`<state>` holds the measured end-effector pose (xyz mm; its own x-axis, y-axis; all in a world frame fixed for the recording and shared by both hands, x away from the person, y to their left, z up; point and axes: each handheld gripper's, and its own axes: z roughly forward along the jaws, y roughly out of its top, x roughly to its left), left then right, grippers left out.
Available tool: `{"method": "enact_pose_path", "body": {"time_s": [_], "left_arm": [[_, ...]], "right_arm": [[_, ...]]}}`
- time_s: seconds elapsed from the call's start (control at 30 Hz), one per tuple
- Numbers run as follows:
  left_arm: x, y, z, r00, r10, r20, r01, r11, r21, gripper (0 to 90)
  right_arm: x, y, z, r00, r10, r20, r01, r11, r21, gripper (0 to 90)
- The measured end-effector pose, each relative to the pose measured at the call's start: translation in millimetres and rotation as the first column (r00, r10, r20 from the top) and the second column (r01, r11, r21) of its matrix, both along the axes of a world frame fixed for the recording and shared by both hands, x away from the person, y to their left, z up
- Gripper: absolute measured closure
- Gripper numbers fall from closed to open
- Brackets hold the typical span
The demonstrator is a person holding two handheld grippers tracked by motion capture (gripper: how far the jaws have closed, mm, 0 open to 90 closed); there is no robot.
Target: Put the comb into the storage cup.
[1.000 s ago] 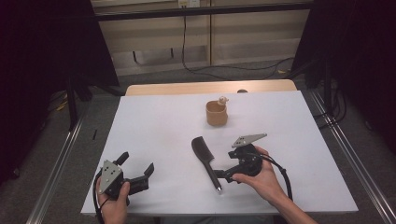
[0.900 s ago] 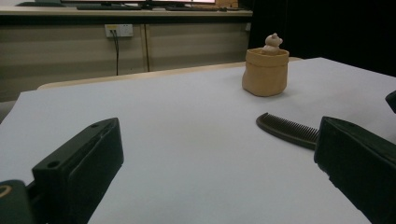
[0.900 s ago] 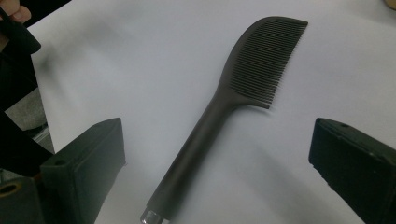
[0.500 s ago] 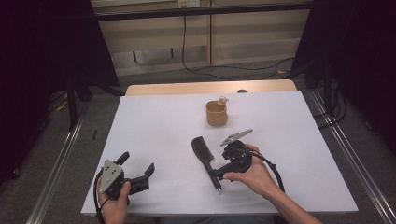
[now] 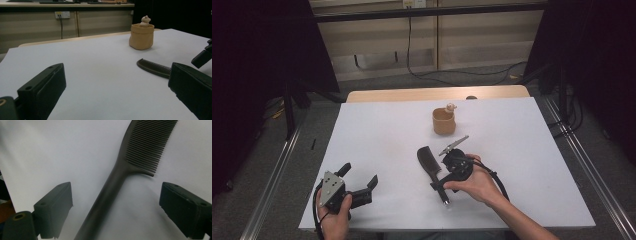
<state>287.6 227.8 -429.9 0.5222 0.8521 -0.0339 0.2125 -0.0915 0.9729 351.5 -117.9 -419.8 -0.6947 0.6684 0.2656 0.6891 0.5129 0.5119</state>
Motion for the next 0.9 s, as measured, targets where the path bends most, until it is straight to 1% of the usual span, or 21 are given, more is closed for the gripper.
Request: {"method": "enact_pose_path", "body": {"time_s": [0.03,0.1,0.17,0.27,0.37,0.4,0.47,0.53,0.6,0.67,0.73,0.8,0.83,0.9], "left_arm": [[0.2,-0.4,-0.4,1.0000,0.000,-0.004,0.000,1.0000,-0.005,1.6],[0.5,-0.3,-0.5,1.0000,-0.004,-0.004,0.004,1.0000,0.003,1.6],[0.4,-0.4,-0.3,1.0000,-0.006,-0.002,0.006,1.0000,0.005,1.6],[0.0,-0.4,0.0,1.0000,-0.008,-0.004,0.008,1.0000,0.002,1.6],[0.0,-0.2,-0.3,1.0000,-0.004,-0.004,0.004,1.0000,-0.005,1.6],[0.1,-0.1,-0.3,1.0000,-0.004,-0.004,0.004,1.0000,-0.006,1.6],[0.2,0.1,-0.2,1.0000,-0.005,-0.005,0.005,1.0000,-0.004,1.6],[1.0,0.5,-0.4,0.9999,-0.008,-0.010,0.008,1.0000,0.001,1.6],[1.7,0.5,-1.0,0.9998,-0.011,-0.015,0.011,0.9999,0.002,1.6],[1.5,0.0,-0.9,0.9998,-0.012,-0.014,0.012,0.9999,0.002,1.6],[1.2,-0.4,-0.6,0.9998,-0.013,-0.011,0.013,0.9999,0.002,1.6],[1.4,-0.3,-0.9,0.9998,-0.013,-0.013,0.013,0.9999,0.004,1.6],[1.6,-0.2,-1.0,0.9998,-0.013,-0.015,0.013,0.9999,0.007,1.6],[1.7,-0.2,-1.0,0.9998,-0.012,-0.015,0.012,0.9999,0.007,1.6]], "right_arm": [[1.1,0.7,-0.2,1.0000,0.004,-0.003,-0.004,1.000,-0.014,11.8],[3.8,2.7,-0.4,1.0000,-0.002,-0.004,0.002,0.999,-0.044,12.2],[6.0,5.8,-0.7,0.9998,-0.010,-0.020,0.009,0.998,-0.070,12.7],[9.2,11.0,-1.5,0.9985,-0.016,-0.052,0.011,0.996,-0.085,15.0],[11.0,16.0,-1.8,0.9979,-0.023,-0.061,0.017,0.995,-0.097,17.7],[11.7,17.2,-2.6,0.9978,-0.016,-0.065,0.009,0.995,-0.099,19.4],[12.6,19.1,-3.9,0.9965,-0.019,-0.081,0.010,0.994,-0.110,21.1],[12.9,20.6,-4.9,0.9968,-0.023,-0.077,0.013,0.993,-0.120,23.8],[13.4,21.2,-5.6,0.9963,-0.020,-0.084,0.010,0.992,-0.125,25.3],[13.3,21.4,-5.3,0.9965,-0.028,-0.079,0.018,0.991,-0.130,28.6],[13.3,21.6,-5.2,0.9960,-0.030,-0.084,0.018,0.991,-0.134,33.3],[13.1,22.2,-5.6,0.9948,-0.038,-0.094,0.024,0.990,-0.142,34.5],[13.1,22.5,-5.9,0.9958,-0.036,-0.084,0.024,0.989,-0.143,36.1],[13.2,23.6,-6.3,0.9952,-0.038,-0.090,0.024,0.989,-0.148,37.2]]}}
